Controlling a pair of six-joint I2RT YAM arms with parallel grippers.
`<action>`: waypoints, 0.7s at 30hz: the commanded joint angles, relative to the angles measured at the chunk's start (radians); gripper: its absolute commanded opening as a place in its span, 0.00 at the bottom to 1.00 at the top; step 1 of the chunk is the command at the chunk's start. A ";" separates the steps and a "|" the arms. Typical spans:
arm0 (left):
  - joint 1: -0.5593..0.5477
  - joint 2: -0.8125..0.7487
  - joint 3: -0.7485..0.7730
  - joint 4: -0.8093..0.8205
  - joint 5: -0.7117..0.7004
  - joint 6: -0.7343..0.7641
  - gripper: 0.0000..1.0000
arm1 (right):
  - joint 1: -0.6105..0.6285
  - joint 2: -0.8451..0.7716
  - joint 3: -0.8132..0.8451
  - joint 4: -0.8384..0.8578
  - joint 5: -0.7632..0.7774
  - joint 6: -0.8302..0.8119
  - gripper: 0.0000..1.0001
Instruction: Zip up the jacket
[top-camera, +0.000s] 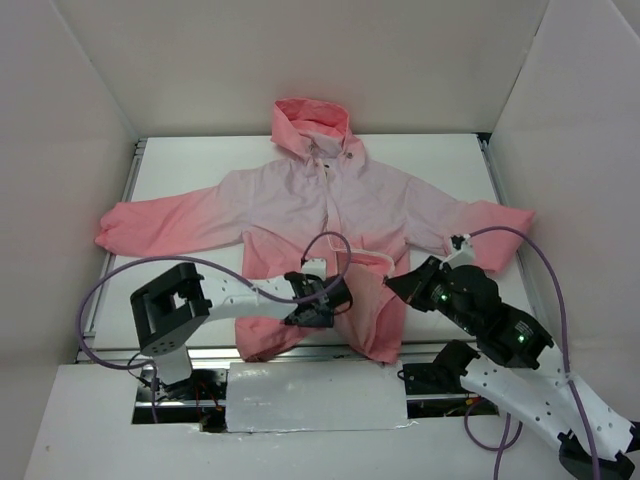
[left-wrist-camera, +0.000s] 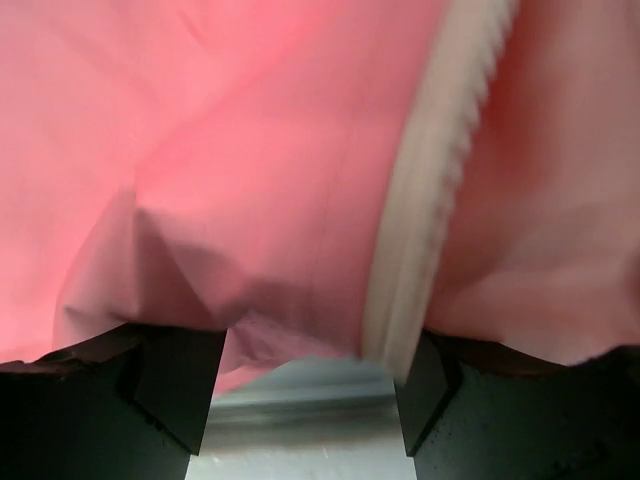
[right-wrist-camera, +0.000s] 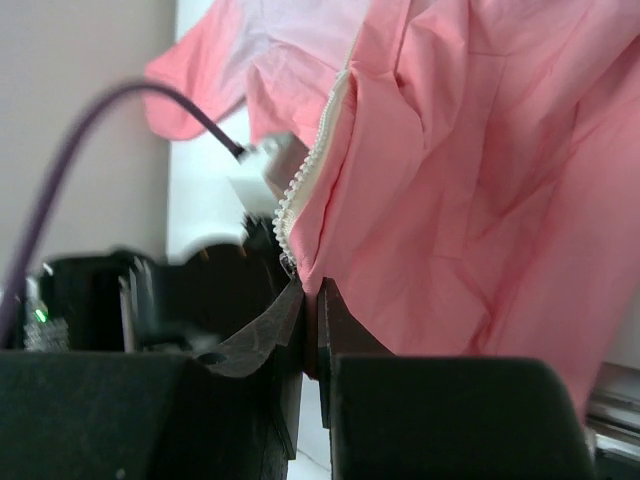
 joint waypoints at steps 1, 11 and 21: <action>0.126 0.018 -0.021 0.025 -0.025 0.081 0.74 | -0.006 0.106 0.009 0.084 -0.018 -0.069 0.00; 0.427 0.084 0.149 0.038 -0.001 0.420 0.75 | -0.334 0.580 0.091 0.336 -0.333 -0.276 0.00; 0.405 -0.135 0.024 0.013 0.160 0.490 0.71 | -0.406 0.693 0.291 0.275 -0.403 -0.422 0.00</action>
